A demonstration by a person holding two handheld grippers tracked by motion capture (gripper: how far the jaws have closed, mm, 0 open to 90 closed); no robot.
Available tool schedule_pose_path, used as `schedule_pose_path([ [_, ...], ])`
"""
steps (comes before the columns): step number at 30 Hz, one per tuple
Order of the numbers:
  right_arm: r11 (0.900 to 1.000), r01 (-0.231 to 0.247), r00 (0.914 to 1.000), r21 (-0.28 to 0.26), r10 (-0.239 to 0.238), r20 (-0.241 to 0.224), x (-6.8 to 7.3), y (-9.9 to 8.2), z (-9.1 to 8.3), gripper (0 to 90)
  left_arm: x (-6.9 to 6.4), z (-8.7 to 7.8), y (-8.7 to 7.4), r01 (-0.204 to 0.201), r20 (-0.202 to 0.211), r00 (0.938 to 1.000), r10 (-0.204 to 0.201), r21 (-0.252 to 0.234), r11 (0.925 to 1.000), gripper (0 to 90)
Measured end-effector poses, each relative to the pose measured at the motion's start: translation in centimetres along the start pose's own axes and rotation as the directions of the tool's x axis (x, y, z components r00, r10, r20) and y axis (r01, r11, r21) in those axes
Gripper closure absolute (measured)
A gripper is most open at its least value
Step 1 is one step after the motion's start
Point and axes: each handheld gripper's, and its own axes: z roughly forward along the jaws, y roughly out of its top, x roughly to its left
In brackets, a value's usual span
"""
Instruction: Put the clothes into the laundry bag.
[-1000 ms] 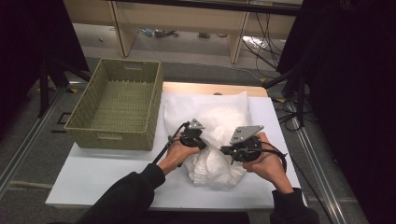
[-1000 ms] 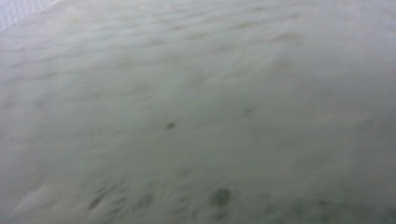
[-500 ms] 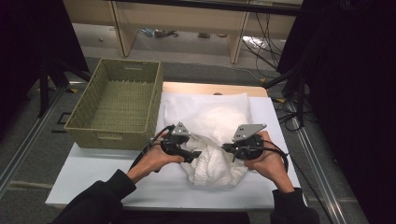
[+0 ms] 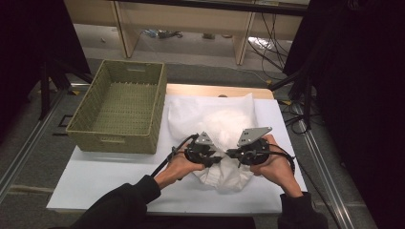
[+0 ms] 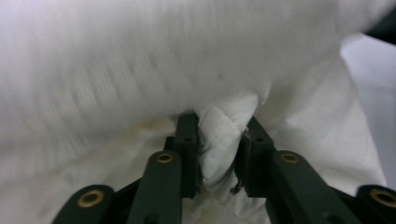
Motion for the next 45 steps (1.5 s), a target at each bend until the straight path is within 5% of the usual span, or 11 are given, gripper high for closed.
schedule_pose_path([
  [2, 0.9999, 0.004, 1.0000, -0.017, -0.004, -0.007, 0.2, 0.4, -0.6, 90.0, 0.3, -1.1, 1.3, 0.008, -0.047, 0.9988, -0.012, -0.072, 0.9974, 77.7],
  [6, 0.9995, 0.009, 0.9998, -0.031, -0.010, -0.019, 0.4, 0.7, -1.1, 90.0, 1.3, -1.2, 2.1, 0.035, -0.066, 0.9970, -0.041, -0.099, 0.9945, 79.7],
  [9, 0.9999, 0.011, 0.9999, 0.000, -0.011, -0.010, 0.6, 0.6, -0.7, 90.0, 2.3, 1.2, 0.4, 0.138, -0.060, 0.9879, -0.143, -0.087, 0.9866, 75.7],
  [15, 0.9994, 0.001, 0.9999, 0.035, -0.001, -0.011, 0.3, -0.2, 0.7, 90.0, 2.3, -0.6, 0.5, 0.144, -0.061, 0.9875, -0.145, -0.027, 0.9892, 45.0],
  [18, 0.9995, -0.016, 0.9999, 0.028, 0.017, -0.003, 0.1, -0.2, 0.4, 90.0, 2.0, -2.7, 0.0, 0.099, -0.094, 0.9908, -0.097, 0.011, 0.9950, 29.9],
  [25, 0.9997, -0.012, 0.9999, 0.022, 0.012, 0.005, 0.2, 0.0, 0.4, 90.0, 1.8, -4.6, -3.1, 0.123, -0.089, 0.9893, -0.115, 0.084, 0.9889, 21.4],
  [28, 0.9995, -0.017, 0.9998, 0.027, 0.017, 0.011, 0.2, 0.0, 0.5, 90.0, 1.7, -3.4, -3.7, 0.091, -0.086, 0.9931, -0.080, 0.133, 0.9869, 22.4],
  [33, 0.9995, -0.011, 0.9999, 0.029, 0.011, 0.001, 0.3, 0.0, 0.8, 90.0, 1.1, -1.1, -3.0, 0.048, -0.030, 0.9985, -0.045, 0.112, 0.9926, 68.4],
  [40, 0.9997, 0.014, 0.9998, 0.022, -0.014, -0.017, 0.6, 0.2, 0.2, 90.0, -0.4, -0.4, -1.3, 0.094, -0.025, 0.9953, -0.094, 0.006, 0.9955, 76.7],
  [42, 0.9992, 0.025, 0.9996, 0.030, -0.025, -0.015, 0.8, 0.4, -0.1, 90.0, -0.2, -0.1, -1.4, 0.070, -0.038, 0.9968, -0.070, 0.011, 0.9975, 76.7],
  [45, 0.9992, 0.023, 0.9995, 0.033, -0.022, -0.024, 0.8, 0.3, 0.0, 90.0, 0.5, 0.5, -2.0, 0.103, -0.069, 0.9925, -0.102, 0.020, 0.9944, 75.7],
])
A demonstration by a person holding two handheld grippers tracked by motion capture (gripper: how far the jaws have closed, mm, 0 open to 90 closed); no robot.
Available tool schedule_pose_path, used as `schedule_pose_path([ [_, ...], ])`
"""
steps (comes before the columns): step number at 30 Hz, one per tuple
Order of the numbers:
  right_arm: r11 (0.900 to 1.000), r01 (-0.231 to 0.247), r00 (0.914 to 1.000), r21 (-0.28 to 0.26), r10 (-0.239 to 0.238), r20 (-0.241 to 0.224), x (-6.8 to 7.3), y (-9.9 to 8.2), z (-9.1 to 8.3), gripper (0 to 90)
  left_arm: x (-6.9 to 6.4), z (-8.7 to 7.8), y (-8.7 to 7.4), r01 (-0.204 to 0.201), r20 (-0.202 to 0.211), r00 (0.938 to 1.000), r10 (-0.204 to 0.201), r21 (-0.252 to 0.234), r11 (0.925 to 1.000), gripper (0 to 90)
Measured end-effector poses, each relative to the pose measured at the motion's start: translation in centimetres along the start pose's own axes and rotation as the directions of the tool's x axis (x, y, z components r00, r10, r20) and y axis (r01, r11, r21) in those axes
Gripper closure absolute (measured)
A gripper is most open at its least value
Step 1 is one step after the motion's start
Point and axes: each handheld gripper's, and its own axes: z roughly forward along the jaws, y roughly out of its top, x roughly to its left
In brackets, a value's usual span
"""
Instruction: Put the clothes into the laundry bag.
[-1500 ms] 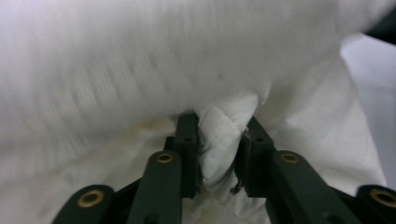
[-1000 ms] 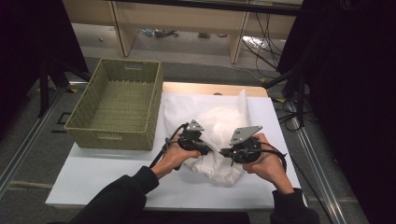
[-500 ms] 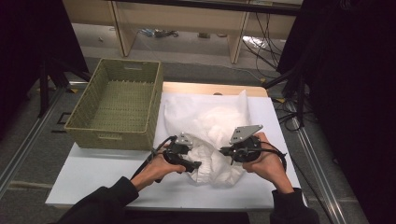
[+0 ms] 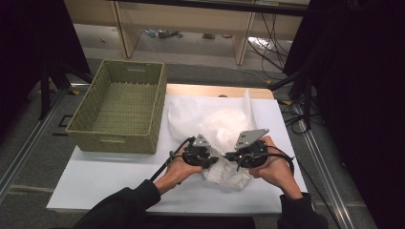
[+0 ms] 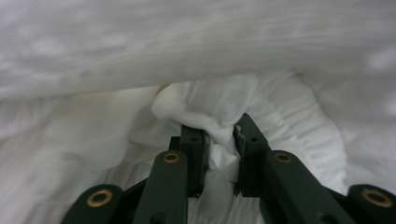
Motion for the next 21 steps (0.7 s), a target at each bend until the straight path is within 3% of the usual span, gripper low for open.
schedule_pose_path([
  [2, 0.9997, -0.014, 0.9999, 0.020, 0.014, -0.003, 0.0, -0.4, 0.7, 90.0, 0.5, 0.2, -0.5, 0.056, 0.018, 0.9982, -0.057, 0.009, 0.9984, 68.4],
  [3, 0.9995, -0.016, 0.9999, 0.025, 0.016, 0.002, -0.1, -0.5, 1.0, 90.0, 0.6, -0.2, -0.5, 0.066, 0.024, 0.9975, -0.066, 0.022, 0.9976, 63.7],
  [4, 0.9982, -0.044, 0.9990, 0.041, 0.044, 0.008, -0.1, -0.6, 1.1, 90.0, 0.6, -1.1, -0.5, 0.046, 0.008, 0.9989, -0.047, 0.034, 0.9983, 49.9],
  [5, 0.9991, -0.026, 0.9996, 0.032, 0.025, 0.013, -0.3, -0.7, 1.3, 90.0, 0.6, -2.0, -0.5, 0.032, 0.006, 0.9995, -0.032, 0.038, 0.9988, 45.1],
  [7, 0.9986, -0.042, 0.9990, 0.031, 0.042, 0.016, -0.3, -0.7, 1.0, 90.0, 0.6, -3.9, -0.9, 0.051, 0.023, 0.9984, -0.051, 0.002, 0.9987, 38.9],
  [8, 0.9993, -0.029, 0.9994, 0.022, 0.028, 0.019, -0.5, -0.7, 0.9, 90.0, 0.9, -4.9, -1.0, 0.038, 0.001, 0.9993, -0.038, -0.006, 0.9992, 36.8],
  [10, 0.9990, -0.041, 0.9989, 0.020, 0.040, 0.025, -0.5, -0.7, 0.8, 90.0, 1.5, -6.5, -1.4, 0.055, -0.050, 0.9972, -0.055, -0.016, 0.9984, 32.2],
  [11, 0.9990, -0.041, 0.9989, 0.020, 0.040, 0.025, -0.5, -0.7, 0.8, 90.0, 1.5, -6.5, -1.4, 0.055, -0.050, 0.9972, -0.055, -0.016, 0.9984, 31.8],
  [12, 0.9990, -0.042, 0.9987, 0.016, 0.042, 0.027, -0.5, -0.7, 0.8, 90.0, 2.3, -7.3, -1.7, 0.051, -0.077, 0.9957, -0.052, -0.005, 0.9987, 31.8],
  [14, 0.9995, -0.026, 0.9995, 0.017, 0.026, 0.018, -0.5, -0.6, 0.8, 90.0, 3.6, -7.8, -2.1, 0.094, -0.132, 0.9869, -0.093, 0.003, 0.9955, 32.1],
  [15, 0.9995, -0.026, 0.9995, 0.016, 0.026, 0.020, -0.5, -0.6, 0.8, 89.9, 4.0, -7.7, -2.3, 0.091, -0.160, 0.9831, -0.089, 0.007, 0.9958, 33.7],
  [16, 0.9996, -0.026, 0.9994, 0.014, 0.026, 0.021, -0.5, -0.6, 0.8, 89.9, 4.5, -7.6, -2.3, 0.057, -0.183, 0.9818, -0.051, 0.026, 0.9981, 38.3],
  [17, 0.9997, -0.022, 0.9994, 0.011, 0.022, 0.027, -0.6, -0.6, 0.8, 89.8, 4.9, -7.5, -2.4, 0.051, -0.197, 0.9795, -0.040, 0.051, 0.9974, 41.6],
  [19, 0.9993, -0.036, 0.9991, 0.010, 0.035, 0.024, -0.6, -0.6, 0.7, 89.8, 5.6, -6.9, -2.4, 0.090, -0.206, 0.9755, -0.078, 0.047, 0.9948, 46.2],
  [21, 0.9996, -0.028, 0.9993, 0.008, 0.028, 0.025, -0.8, -0.7, 0.7, 89.8, 6.2, -6.3, -2.4, 0.100, -0.205, 0.9750, -0.087, 0.055, 0.9935, 49.9],
])
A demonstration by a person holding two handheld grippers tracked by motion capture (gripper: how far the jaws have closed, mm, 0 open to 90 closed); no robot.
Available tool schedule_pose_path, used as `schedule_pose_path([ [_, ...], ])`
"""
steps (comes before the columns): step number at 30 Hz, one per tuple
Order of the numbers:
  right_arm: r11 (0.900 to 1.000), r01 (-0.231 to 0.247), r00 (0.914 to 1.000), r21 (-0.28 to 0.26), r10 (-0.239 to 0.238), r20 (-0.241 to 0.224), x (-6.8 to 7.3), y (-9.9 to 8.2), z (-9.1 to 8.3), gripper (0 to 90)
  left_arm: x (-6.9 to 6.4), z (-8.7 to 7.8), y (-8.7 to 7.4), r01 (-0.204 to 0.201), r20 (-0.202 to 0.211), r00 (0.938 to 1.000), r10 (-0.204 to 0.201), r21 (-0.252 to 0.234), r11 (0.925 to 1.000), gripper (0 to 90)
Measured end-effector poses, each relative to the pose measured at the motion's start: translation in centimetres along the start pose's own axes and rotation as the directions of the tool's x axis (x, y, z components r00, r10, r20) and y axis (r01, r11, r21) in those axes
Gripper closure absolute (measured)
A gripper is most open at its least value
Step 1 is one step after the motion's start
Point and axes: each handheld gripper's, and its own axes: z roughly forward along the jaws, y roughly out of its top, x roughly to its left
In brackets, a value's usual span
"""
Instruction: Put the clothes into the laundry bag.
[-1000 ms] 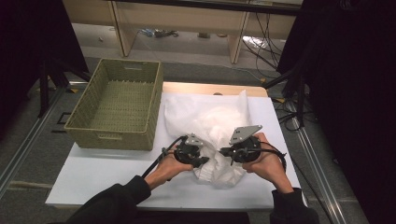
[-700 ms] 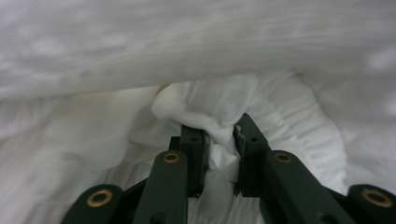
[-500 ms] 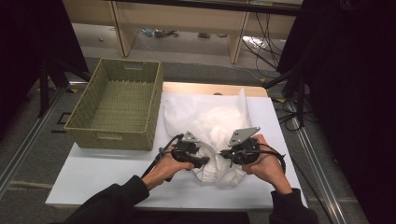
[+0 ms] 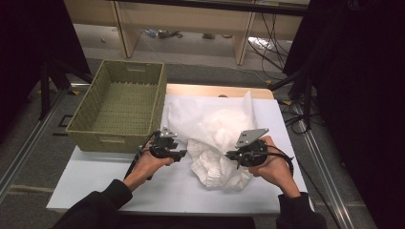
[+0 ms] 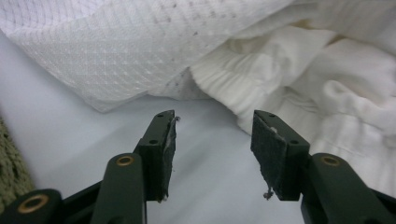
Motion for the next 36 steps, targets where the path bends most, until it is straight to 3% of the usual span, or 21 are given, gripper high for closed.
schedule_pose_path([
  [2, 1.0000, -0.001, 1.0000, 0.000, 0.001, -0.002, 0.0, 0.0, 0.0, 89.8, 0.1, 0.5, 0.1, 0.011, 0.023, 0.9997, -0.011, 0.005, 0.9999, 50.0],
  [3, 1.0000, -0.001, 1.0000, 0.002, 0.001, -0.002, 0.0, 0.0, 0.1, 89.7, 0.1, 1.5, 0.3, 0.052, 0.066, 0.9965, -0.052, -0.005, 0.9986, 49.2],
  [7, 1.0000, -0.008, 1.0000, 0.000, 0.008, 0.005, 0.1, 0.0, 0.1, 89.6, -0.7, 3.2, 1.0, 0.037, 0.093, 0.9951, -0.032, -0.047, 0.9982, 40.6],
  [8, 1.0000, -0.008, 1.0000, 0.004, 0.008, 0.001, 0.0, 0.0, 0.1, 89.6, -1.0, 3.6, 1.2, 0.065, 0.117, 0.9913, -0.060, -0.043, 0.9970, 40.5],
  [9, 1.0000, -0.007, 0.9999, -0.001, 0.007, 0.008, 0.1, 0.0, 0.2, 89.6, -1.0, 3.6, 1.2, 0.065, 0.117, 0.9913, -0.060, -0.043, 0.9970, 46.1],
  [10, 1.0000, -0.006, 0.9999, 0.001, 0.006, 0.008, 0.1, 0.0, 0.2, 89.6, -1.8, 4.1, 1.5, 0.070, 0.160, 0.9854, -0.059, -0.067, 0.9953, 55.4],
  [12, 1.0000, -0.009, 1.0000, 0.000, 0.009, 0.004, 0.1, 0.0, 0.2, 89.7, -2.7, 4.3, 1.9, 0.030, 0.191, 0.9814, -0.012, -0.092, 0.9954, 72.8],
  [14, 0.9999, -0.012, 0.9997, -0.003, 0.012, 0.019, 0.0, 0.0, 0.2, 89.8, -3.4, 4.3, 2.1, 0.004, 0.193, 0.9810, 0.016, -0.101, 0.9949, 79.5],
  [15, 0.9999, -0.012, 0.9996, -0.008, 0.013, 0.024, 0.0, 0.0, 0.1, 89.8, -5.0, 4.1, 2.4, -0.050, 0.204, 0.9760, 0.075, -0.126, 0.9907, 81.7],
  [16, 0.9998, -0.020, 0.9996, -0.008, 0.020, 0.020, 0.1, 0.1, 0.1, 89.9, -5.7, 4.0, 2.6, -0.072, 0.204, 0.9739, 0.099, -0.133, 0.9884, 82.1],
  [17, 0.9998, 0.004, 0.9996, -0.019, -0.003, 0.029, -0.1, 0.0, 0.1, 89.9, -6.2, 3.9, 2.7, -0.082, 0.206, 0.9723, 0.110, -0.141, 0.9866, 82.5],
  [20, 0.9998, -0.003, 0.9994, -0.017, 0.003, 0.035, 0.0, 0.1, 0.0, 89.9, -6.8, 4.3, 3.1, -0.109, 0.208, 0.9678, 0.141, -0.156, 0.9816, 83.0],
  [22, 0.9998, -0.007, 0.9998, -0.016, 0.008, 0.018, 0.0, 0.1, 0.0, 90.0, -6.6, 5.3, 3.5, -0.080, 0.179, 0.9777, 0.110, -0.170, 0.9822, 83.0],
  [24, 0.9999, -0.011, 0.9999, -0.006, 0.011, 0.006, 0.3, 0.2, 0.0, 90.0, -6.1, 6.4, 3.7, -0.079, 0.160, 0.9813, 0.107, -0.173, 0.9818, 83.0],
  [25, 1.0000, -0.006, 1.0000, 0.000, 0.006, -0.003, 0.4, 0.2, 0.1, 90.0, -5.6, 6.8, 3.8, -0.101, 0.146, 0.9811, 0.127, -0.179, 0.9787, 82.9],
  [26, 1.0000, 0.005, 1.0000, -0.006, -0.005, -0.002, 0.3, 0.2, 0.2, 90.0, -5.5, 7.2, 3.7, -0.048, 0.158, 0.9845, 0.077, -0.180, 0.9825, 82.5],
  [27, 1.0000, 0.001, 0.9999, -0.003, -0.001, -0.010, 0.3, 0.2, 0.2, 90.0, -5.5, 7.3, 3.6, -0.018, 0.175, 0.9834, 0.047, -0.167, 0.9857, 80.9],
  [28, 1.0000, 0.001, 0.9999, -0.003, -0.001, -0.010, 0.3, 0.2, 0.2, 90.0, -5.5, 7.3, 3.6, -0.018, 0.175, 0.9834, 0.047, -0.167, 0.9857, 78.8],
  [32, 0.9999, -0.015, 0.9999, 0.000, 0.015, 0.005, 0.1, -0.1, 0.2, 90.0, -4.9, 5.0, 3.5, -0.090, 0.149, 0.9830, 0.107, -0.120, 0.9888, 57.9],
  [33, 0.9997, -0.022, 0.9996, 0.003, 0.022, -0.016, 0.0, -0.1, 0.3, 89.9, -4.7, 4.4, 3.3, -0.099, 0.149, 0.9824, 0.113, -0.098, 0.9903, 51.2],
  [36, 0.9997, -0.025, 0.9996, 0.002, 0.025, -0.010, 0.1, -0.1, 0.2, 89.9, -4.1, 2.1, 2.7, -0.096, 0.128, 0.9860, 0.107, -0.087, 0.9915, 39.9],
])
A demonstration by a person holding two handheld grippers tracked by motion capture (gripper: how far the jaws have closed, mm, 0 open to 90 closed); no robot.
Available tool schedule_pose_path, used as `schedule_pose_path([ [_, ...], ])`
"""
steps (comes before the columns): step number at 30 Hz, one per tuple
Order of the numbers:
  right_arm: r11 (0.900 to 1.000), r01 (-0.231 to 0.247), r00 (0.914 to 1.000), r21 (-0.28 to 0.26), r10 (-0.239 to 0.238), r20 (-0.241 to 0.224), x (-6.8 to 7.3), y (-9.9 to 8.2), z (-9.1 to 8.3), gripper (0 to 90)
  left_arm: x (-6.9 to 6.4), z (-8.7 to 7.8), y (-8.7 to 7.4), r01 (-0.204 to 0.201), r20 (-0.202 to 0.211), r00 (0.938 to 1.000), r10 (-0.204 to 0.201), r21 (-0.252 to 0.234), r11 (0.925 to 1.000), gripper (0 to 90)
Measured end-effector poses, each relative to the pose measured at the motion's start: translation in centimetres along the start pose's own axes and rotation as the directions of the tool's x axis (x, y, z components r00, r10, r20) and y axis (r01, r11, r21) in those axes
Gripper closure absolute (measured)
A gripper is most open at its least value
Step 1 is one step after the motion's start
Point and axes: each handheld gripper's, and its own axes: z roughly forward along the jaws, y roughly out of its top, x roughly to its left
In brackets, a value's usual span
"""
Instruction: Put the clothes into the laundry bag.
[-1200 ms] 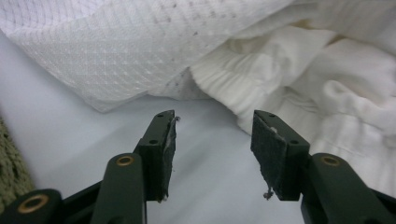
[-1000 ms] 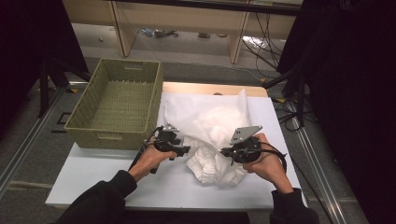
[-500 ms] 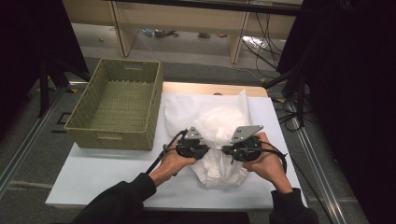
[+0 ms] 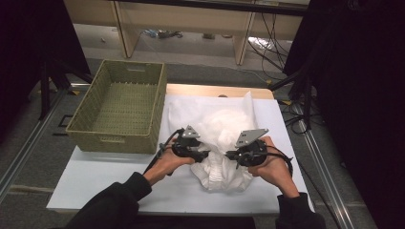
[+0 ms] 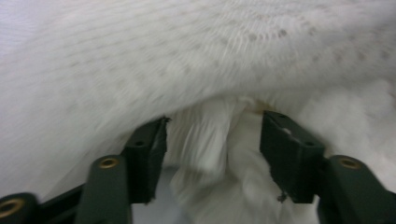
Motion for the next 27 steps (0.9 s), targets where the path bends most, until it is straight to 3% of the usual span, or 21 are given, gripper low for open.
schedule_pose_path([
  [1, 1.0000, -0.003, 1.0000, 0.001, 0.003, 0.000, 0.0, 0.0, 0.0, 89.9, 0.2, -0.8, -0.2, 0.004, -0.010, 0.9999, -0.004, 0.003, 1.0000, 35.7],
  [4, 1.0000, 0.001, 1.0000, -0.005, -0.001, 0.008, 0.0, 0.0, 0.0, 89.8, 1.0, -2.8, -0.9, 0.009, -0.068, 0.9977, -0.008, 0.013, 0.9999, 35.2],
  [6, 1.0000, 0.004, 1.0000, -0.007, -0.003, 0.007, 0.0, 0.1, 0.1, 89.8, 1.7, -3.6, -1.3, 0.019, -0.079, 0.9967, -0.018, 0.014, 0.9997, 37.9],
  [8, 1.0000, 0.005, 1.0000, -0.007, -0.005, 0.008, 0.0, 0.1, 0.1, 89.8, 2.3, -3.7, -1.8, 0.045, -0.128, 0.9910, -0.040, 0.035, 0.9984, 42.7],
  [12, 0.9999, 0.006, 0.9997, -0.012, -0.006, 0.025, 0.0, 0.1, 0.1, 89.8, 2.8, -2.9, -2.0, 0.051, -0.135, 0.9900, -0.043, 0.060, 0.9969, 59.4],
  [14, 0.9999, 0.007, 0.9997, -0.012, -0.006, 0.022, 0.0, 0.0, 0.1, 89.8, 3.0, -1.6, -2.0, 0.043, -0.128, 0.9913, -0.032, 0.087, 0.9953, 63.2],
  [15, 0.9999, 0.010, 0.9996, -0.011, -0.010, 0.027, -0.1, 0.0, 0.0, 89.8, 3.1, -1.1, -1.9, 0.037, -0.135, 0.9905, -0.024, 0.097, 0.9946, 62.8],
  [16, 0.9998, -0.018, 0.9995, -0.007, 0.018, 0.024, 0.1, 0.0, 0.0, 89.8, 3.3, -0.7, -1.7, 0.042, -0.159, 0.9870, -0.026, 0.104, 0.9937, 61.6],
  [18, 0.9999, -0.011, 0.9997, -0.009, 0.012, 0.023, 0.0, 0.0, 0.0, 89.8, 3.8, 0.3, -1.5, 0.059, -0.193, 0.9806, -0.036, 0.118, 0.9913, 58.4],
  [20, 0.9999, 0.002, 0.9996, -0.011, -0.002, 0.029, -0.1, 0.0, 0.0, 89.8, 4.3, 1.1, -1.5, 0.105, -0.226, 0.9709, -0.078, 0.111, 0.9882, 51.6],
  [23, 0.9999, -0.001, 0.9997, -0.015, 0.002, 0.024, -0.1, 0.0, 0.0, 89.8, 4.8, 2.2, -1.7, 0.123, -0.239, 0.9664, -0.095, 0.105, 0.9868, 46.9],
  [26, 0.9999, -0.013, 0.9996, -0.008, 0.013, 0.024, -0.1, -0.1, 0.1, 89.7, 5.1, 2.7, -1.6, 0.140, -0.228, 0.9668, -0.115, 0.096, 0.9855, 47.3],
  [27, 0.9999, 0.011, 0.9995, -0.007, -0.011, 0.029, -0.2, 0.0, 0.1, 89.7, 5.0, 2.8, -1.5, 0.144, -0.221, 0.9679, -0.120, 0.096, 0.9850, 48.5],
])
